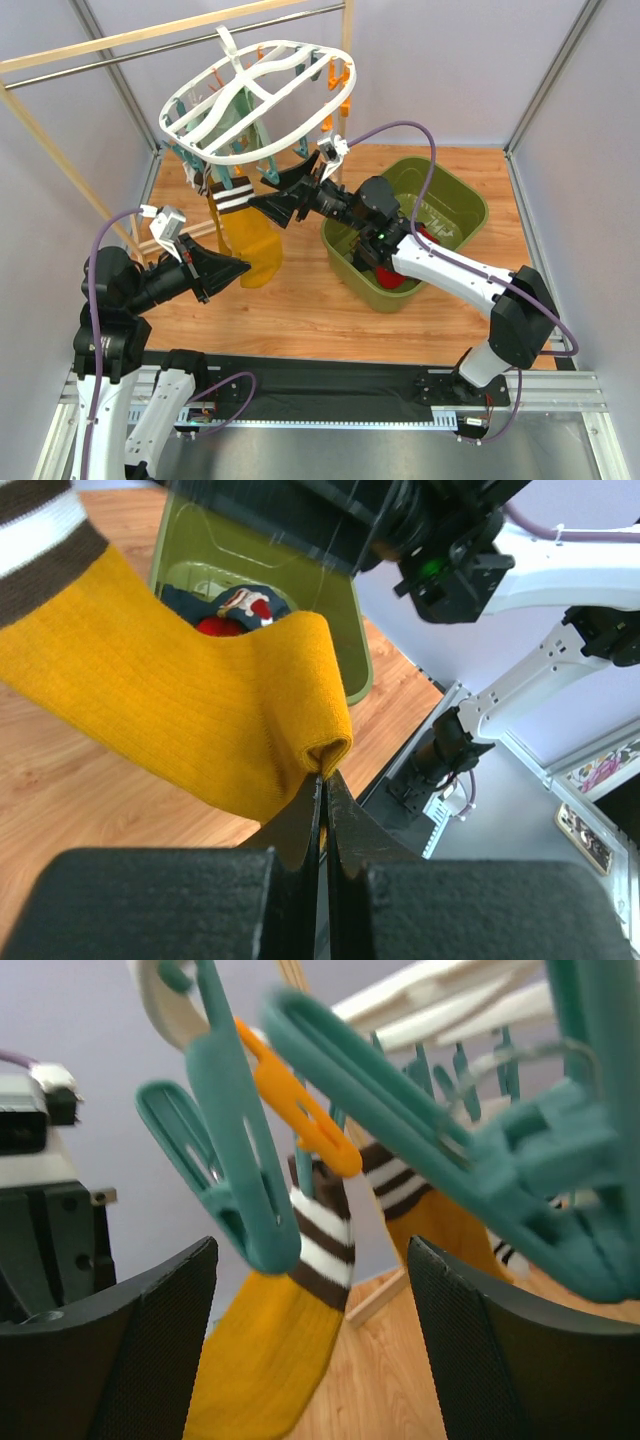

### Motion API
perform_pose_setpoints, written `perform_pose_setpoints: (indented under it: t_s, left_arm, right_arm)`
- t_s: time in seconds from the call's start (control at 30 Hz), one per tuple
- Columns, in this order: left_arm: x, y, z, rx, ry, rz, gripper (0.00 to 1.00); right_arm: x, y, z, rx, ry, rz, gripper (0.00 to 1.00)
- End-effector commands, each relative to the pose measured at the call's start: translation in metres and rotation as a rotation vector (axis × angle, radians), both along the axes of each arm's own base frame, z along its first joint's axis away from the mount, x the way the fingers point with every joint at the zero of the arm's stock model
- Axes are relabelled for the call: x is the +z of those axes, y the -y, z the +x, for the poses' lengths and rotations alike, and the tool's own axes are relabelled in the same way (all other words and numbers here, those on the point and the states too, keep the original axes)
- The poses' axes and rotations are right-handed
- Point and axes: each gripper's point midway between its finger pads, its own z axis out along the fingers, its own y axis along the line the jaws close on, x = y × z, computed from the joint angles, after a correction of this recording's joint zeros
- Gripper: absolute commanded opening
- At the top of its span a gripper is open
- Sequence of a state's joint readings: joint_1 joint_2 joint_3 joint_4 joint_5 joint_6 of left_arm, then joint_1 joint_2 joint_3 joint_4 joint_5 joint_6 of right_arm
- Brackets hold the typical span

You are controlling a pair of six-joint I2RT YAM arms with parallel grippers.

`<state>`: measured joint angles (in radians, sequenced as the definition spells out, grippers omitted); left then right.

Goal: Remove the socks clipped to the hanger

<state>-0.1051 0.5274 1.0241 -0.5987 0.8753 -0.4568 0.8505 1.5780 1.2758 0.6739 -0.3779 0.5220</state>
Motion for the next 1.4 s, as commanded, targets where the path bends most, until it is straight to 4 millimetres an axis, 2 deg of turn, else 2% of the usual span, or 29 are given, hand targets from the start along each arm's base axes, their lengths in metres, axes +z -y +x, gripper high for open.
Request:
perform_pose_setpoints:
  t_s: [0.0, 0.1, 0.23, 0.37, 0.4, 0.47, 0.5, 0.57, 0.6, 0.67, 0.7, 0.77, 0.8, 0.83, 0.87, 0.9, 0.97, 1.0, 1.03, 1.07, 1.13, 1.2, 1.23, 1.37]
  left_arm:
    - [0.019, 0.004, -0.005, -0.034, 0.056, -0.023, 0.00]
    - [0.022, 0.006, -0.010, -0.068, 0.085, -0.029, 0.00]
    - [0.021, 0.008, -0.009, -0.080, 0.111, -0.033, 0.00]
    - [0.016, 0.010, -0.003, -0.090, 0.105, -0.063, 0.00]
    - [0.017, 0.010, -0.002, -0.090, 0.106, -0.068, 0.00]
    - [0.012, 0.011, 0.002, -0.088, 0.091, -0.069, 0.00]
    - [0.011, 0.011, 0.004, -0.082, 0.087, -0.071, 0.00]
    - [0.005, 0.011, 0.008, -0.075, 0.072, -0.070, 0.00]
    - [0.003, 0.011, 0.010, -0.073, 0.060, -0.074, 0.00]
    - [-0.001, 0.011, 0.012, -0.071, 0.048, -0.080, 0.00]
    - [-0.003, 0.011, 0.014, -0.063, 0.034, -0.086, 0.00]
    - [-0.006, 0.010, 0.016, -0.052, 0.020, -0.088, 0.00]
    - [-0.006, 0.010, 0.018, -0.041, 0.014, -0.090, 0.03]
    - [-0.007, 0.010, 0.019, -0.039, 0.010, -0.093, 0.07]
    - [-0.006, 0.010, 0.019, -0.040, 0.009, -0.101, 0.27]
    - [-0.003, 0.011, 0.019, -0.052, 0.019, -0.107, 0.36]
    - [0.007, 0.010, 0.021, -0.048, 0.063, -0.093, 0.45]
    - [0.009, 0.008, 0.028, -0.018, 0.084, -0.078, 0.48]
    - [0.019, 0.006, 0.029, -0.009, 0.116, -0.077, 0.60]
    - [0.028, 0.008, 0.033, -0.021, 0.141, -0.088, 0.80]
    - [0.051, 0.009, 0.034, -0.049, 0.229, -0.117, 0.98]
    - [0.060, 0.010, 0.038, -0.069, 0.225, -0.158, 1.00]
    - [0.074, 0.010, 0.036, -0.085, 0.296, -0.173, 1.00]
    - [0.085, 0.009, 0.046, -0.111, 0.293, -0.220, 1.00]
  right_arm:
    - [-0.012, 0.004, -0.010, 0.014, 0.012, -0.026, 0.78]
    - [-0.033, 0.000, -0.027, 0.120, -0.016, -0.058, 0.79]
    - [-0.037, 0.004, -0.047, 0.208, -0.032, -0.043, 0.79]
    - [-0.034, 0.007, -0.067, 0.316, -0.046, -0.002, 0.78]
    - [-0.027, 0.011, -0.072, 0.333, -0.021, 0.029, 0.77]
    - [-0.025, 0.013, -0.081, 0.383, -0.036, 0.051, 0.75]
    - [-0.017, 0.016, -0.085, 0.402, -0.007, 0.079, 0.71]
    - [-0.016, 0.016, -0.090, 0.441, -0.023, 0.092, 0.64]
    - [-0.012, 0.016, -0.091, 0.449, -0.013, 0.103, 0.52]
    - [-0.011, 0.016, -0.091, 0.452, -0.015, 0.104, 0.36]
    - [-0.012, 0.017, -0.090, 0.448, -0.015, 0.103, 0.23]
    - [-0.009, 0.021, -0.091, 0.437, -0.011, 0.107, 0.12]
    - [-0.008, 0.023, -0.092, 0.432, -0.005, 0.106, 0.01]
    - [-0.008, 0.024, -0.093, 0.431, -0.001, 0.104, 0.00]
    - [-0.008, 0.026, -0.094, 0.432, 0.003, 0.101, 0.00]
    - [-0.009, 0.027, -0.094, 0.430, 0.010, 0.096, 0.01]
    - [-0.012, 0.029, -0.095, 0.425, 0.012, 0.084, 0.00]
    - [-0.014, 0.031, -0.095, 0.422, 0.013, 0.078, 0.00]
    - [-0.015, 0.031, -0.094, 0.423, 0.012, 0.074, 0.00]
    - [-0.019, 0.033, -0.092, 0.421, 0.006, 0.069, 0.00]
    - [-0.019, 0.037, -0.095, 0.438, 0.004, 0.073, 0.00]
    - [-0.019, 0.041, -0.098, 0.466, 0.006, 0.067, 0.00]
    - [-0.017, 0.043, -0.098, 0.472, 0.016, 0.072, 0.00]
    - [-0.014, 0.050, -0.104, 0.510, 0.046, 0.056, 0.00]
